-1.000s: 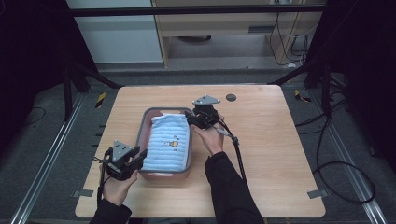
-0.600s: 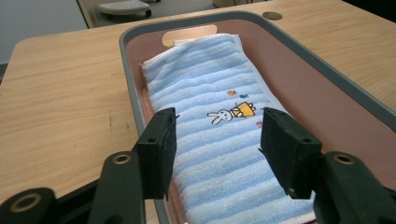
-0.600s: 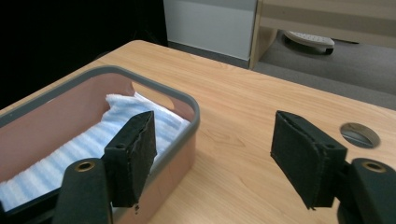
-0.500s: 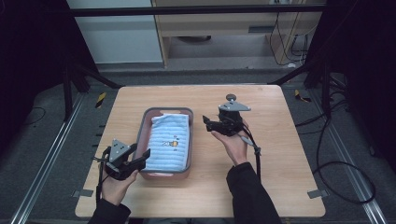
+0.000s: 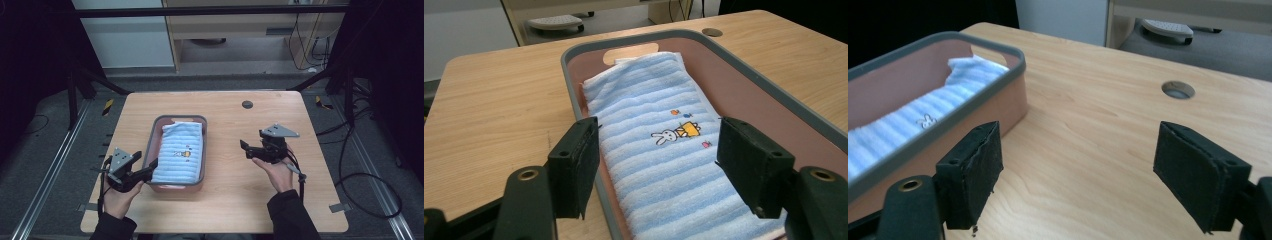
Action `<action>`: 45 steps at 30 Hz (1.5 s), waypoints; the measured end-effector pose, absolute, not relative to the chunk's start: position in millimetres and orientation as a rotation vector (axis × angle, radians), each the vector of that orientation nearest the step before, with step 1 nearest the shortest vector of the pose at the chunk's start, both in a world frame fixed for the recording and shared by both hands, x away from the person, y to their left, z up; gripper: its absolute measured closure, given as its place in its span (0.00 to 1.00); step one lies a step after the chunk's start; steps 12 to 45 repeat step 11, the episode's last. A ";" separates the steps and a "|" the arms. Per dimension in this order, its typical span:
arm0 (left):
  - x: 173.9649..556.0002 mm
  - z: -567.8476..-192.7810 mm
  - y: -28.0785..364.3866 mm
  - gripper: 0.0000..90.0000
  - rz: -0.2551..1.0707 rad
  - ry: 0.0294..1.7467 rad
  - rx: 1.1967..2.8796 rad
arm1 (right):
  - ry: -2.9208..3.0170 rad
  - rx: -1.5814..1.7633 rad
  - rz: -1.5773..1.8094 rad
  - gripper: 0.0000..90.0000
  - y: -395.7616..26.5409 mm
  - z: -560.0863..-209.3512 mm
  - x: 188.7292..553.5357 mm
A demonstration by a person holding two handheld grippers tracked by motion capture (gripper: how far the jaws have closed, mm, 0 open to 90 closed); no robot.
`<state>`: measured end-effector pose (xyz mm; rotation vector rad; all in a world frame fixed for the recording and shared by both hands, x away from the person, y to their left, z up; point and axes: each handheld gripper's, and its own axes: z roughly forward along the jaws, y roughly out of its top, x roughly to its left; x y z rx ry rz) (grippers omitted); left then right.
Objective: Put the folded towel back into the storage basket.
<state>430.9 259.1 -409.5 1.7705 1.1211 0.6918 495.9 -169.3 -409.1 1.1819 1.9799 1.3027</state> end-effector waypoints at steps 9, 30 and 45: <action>433.5 -410.8 266.5 0.35 0.699 1.142 1.768 | 1.961 1.227 1.285 0.21 -208.5 -425.9 476.9; 433.9 -411.1 267.1 0.35 0.698 1.144 1.766 | 1.954 1.237 1.285 0.21 -215.9 -430.2 474.2; 433.9 -411.1 267.1 0.35 0.698 1.144 1.766 | 1.954 1.237 1.285 0.21 -215.9 -430.2 474.2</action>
